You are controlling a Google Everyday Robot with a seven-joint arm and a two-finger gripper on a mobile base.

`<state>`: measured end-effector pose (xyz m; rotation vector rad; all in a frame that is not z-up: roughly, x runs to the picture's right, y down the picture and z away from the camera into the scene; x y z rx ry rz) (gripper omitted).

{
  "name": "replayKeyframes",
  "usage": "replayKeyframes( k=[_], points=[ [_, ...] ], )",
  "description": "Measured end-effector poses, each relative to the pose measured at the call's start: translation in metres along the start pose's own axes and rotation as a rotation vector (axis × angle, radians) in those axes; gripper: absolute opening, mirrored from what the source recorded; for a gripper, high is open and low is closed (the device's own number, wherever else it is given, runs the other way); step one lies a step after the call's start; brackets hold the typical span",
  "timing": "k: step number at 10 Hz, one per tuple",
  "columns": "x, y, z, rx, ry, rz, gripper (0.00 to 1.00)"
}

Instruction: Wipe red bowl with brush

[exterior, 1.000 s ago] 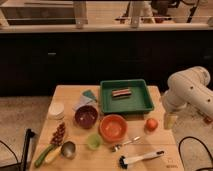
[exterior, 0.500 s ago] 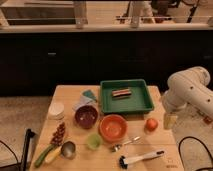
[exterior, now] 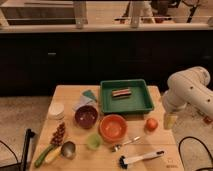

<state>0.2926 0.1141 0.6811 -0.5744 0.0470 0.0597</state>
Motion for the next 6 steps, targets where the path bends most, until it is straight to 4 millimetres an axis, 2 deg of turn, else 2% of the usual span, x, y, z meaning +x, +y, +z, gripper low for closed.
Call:
replayKeyframes(
  k=[3,6],
  points=[
    [-0.001,0.003,0.001,-0.003,0.003,-0.006,0.8],
    [-0.014,0.031,0.012,-0.011,0.011,-0.063,0.8]
  ],
)
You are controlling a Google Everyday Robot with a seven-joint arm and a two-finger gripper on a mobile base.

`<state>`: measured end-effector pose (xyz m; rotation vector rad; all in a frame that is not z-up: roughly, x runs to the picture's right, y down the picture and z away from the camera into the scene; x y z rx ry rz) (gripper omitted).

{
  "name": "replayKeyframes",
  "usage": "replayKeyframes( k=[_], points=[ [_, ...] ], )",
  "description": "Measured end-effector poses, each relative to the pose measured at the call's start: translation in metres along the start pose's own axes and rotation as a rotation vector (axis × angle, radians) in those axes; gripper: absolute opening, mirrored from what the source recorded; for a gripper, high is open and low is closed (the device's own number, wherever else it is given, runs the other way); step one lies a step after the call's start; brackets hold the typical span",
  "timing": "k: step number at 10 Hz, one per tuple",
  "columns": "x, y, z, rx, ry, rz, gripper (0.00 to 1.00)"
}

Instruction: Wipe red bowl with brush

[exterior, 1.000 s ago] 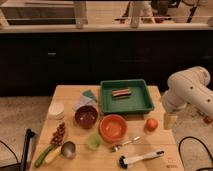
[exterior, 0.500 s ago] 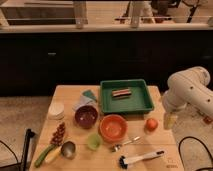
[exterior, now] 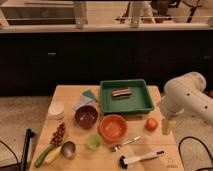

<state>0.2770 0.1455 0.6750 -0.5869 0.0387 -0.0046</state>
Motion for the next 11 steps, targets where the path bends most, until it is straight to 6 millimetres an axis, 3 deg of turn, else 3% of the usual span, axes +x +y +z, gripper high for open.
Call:
replayKeyframes(
  k=[1,11],
  points=[
    [-0.002,0.013,0.002,-0.003,0.004,-0.014,0.8],
    [-0.016,0.063,0.054,-0.024,-0.002,-0.122,0.8]
  ],
)
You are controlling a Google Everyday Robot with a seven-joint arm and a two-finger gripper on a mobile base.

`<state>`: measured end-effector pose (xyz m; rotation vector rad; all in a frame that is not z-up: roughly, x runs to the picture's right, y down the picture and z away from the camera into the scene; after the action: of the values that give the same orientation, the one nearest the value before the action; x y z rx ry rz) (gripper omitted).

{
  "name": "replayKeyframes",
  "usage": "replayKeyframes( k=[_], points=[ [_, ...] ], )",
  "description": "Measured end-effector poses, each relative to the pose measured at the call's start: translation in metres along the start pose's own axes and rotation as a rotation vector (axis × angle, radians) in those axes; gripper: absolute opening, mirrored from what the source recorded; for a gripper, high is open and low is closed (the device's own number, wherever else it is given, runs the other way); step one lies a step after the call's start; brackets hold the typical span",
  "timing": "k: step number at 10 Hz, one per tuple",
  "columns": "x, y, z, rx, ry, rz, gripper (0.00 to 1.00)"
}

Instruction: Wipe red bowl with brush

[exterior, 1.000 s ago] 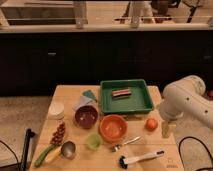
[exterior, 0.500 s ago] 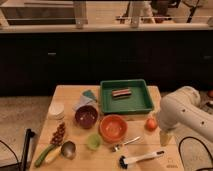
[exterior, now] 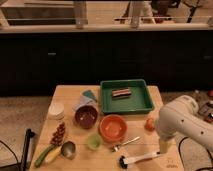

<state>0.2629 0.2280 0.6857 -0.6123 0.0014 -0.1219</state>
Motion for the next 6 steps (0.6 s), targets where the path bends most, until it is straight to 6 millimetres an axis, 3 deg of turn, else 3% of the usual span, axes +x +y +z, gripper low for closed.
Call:
replayKeyframes(
  k=[3,6],
  points=[
    [-0.004,0.024,0.011,-0.014,-0.008,-0.034,0.8],
    [-0.012,0.036,0.025,-0.023,-0.021,-0.069,0.8]
  ],
)
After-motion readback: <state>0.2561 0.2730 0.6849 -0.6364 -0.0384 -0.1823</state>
